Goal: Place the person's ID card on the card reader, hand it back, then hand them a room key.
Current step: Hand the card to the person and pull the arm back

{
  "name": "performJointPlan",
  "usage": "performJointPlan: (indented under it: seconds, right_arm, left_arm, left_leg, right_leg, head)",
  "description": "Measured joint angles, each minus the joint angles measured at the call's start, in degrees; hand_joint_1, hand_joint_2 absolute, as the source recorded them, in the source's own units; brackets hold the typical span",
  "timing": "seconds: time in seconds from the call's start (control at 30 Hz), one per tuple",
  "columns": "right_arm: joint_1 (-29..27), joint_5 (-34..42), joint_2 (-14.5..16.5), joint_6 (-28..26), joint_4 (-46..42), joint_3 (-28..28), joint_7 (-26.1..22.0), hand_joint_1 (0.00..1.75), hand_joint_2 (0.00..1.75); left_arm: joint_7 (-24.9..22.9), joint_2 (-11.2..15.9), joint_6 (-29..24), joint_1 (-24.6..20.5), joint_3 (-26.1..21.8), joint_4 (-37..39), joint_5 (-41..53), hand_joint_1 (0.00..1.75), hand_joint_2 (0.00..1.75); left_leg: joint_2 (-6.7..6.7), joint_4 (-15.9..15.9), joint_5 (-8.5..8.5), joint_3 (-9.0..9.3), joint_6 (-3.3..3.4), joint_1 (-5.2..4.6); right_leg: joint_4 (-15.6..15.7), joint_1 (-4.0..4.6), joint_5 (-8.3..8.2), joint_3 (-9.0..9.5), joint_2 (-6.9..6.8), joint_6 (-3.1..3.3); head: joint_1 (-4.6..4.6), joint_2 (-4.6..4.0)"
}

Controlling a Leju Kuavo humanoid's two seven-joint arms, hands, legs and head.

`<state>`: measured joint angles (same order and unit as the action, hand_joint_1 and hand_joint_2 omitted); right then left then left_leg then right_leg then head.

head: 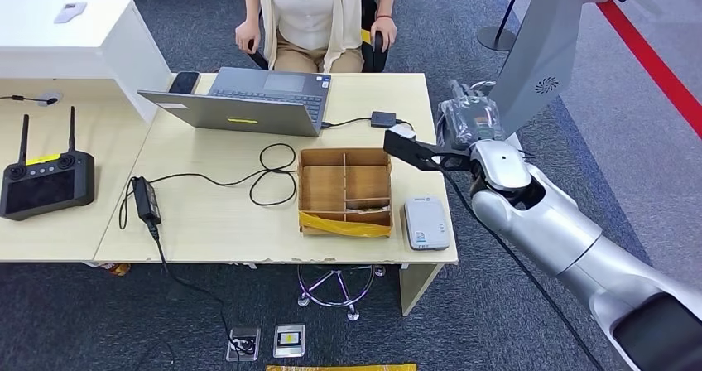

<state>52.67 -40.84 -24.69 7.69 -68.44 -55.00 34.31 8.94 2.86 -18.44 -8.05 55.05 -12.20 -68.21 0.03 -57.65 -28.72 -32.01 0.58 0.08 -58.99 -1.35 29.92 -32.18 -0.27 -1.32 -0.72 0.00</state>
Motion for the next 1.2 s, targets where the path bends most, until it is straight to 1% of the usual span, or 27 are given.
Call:
performJointPlan:
  seconds: [0.23,0.43,0.97,1.2]
  right_arm:
    - [2.27,0.41,4.30,-2.54,2.65,-0.50,-4.27,1.75,1.75]
    - [3.28,1.09,7.37,-4.28,6.64,-0.81,-5.60,1.75,1.75]
    - [4.97,2.59,11.93,-6.81,15.57,-0.87,-8.47,1.75,1.75]
    - [5.20,2.57,12.63,-7.10,17.82,-0.88,-8.69,1.75,1.75]
  left_arm:
    - [0.00,-0.02,0.03,-0.59,0.04,0.00,0.51,0.00,0.00]
    - [-0.10,-0.02,0.04,-0.71,0.10,0.00,1.24,0.00,0.00]
    - [-0.58,-0.01,-0.43,-0.61,0.68,0.01,1.08,0.00,0.00]
    - [-0.59,0.01,-0.38,-0.62,0.68,0.00,1.70,0.00,0.00]
  left_leg:
    - [0.00,0.01,0.01,-0.01,-0.01,0.05]
    - [-0.01,0.00,0.01,-0.02,-0.01,0.05]
    - [-0.03,0.00,0.01,-0.03,-0.01,0.07]
    - [-0.03,0.00,0.01,-0.03,-0.01,0.07]
  right_leg:
    - [-0.02,0.05,0.00,0.01,-0.02,0.00]
    - [0.00,0.06,0.00,0.01,-0.03,0.00]
    - [0.01,0.07,0.00,0.00,-0.03,0.00]
    - [0.02,0.07,0.00,0.00,-0.03,0.00]
  head:
    - [0.01,0.00]
    - [0.00,0.00]
    - [0.01,0.00]
    - [-0.01,0.00]
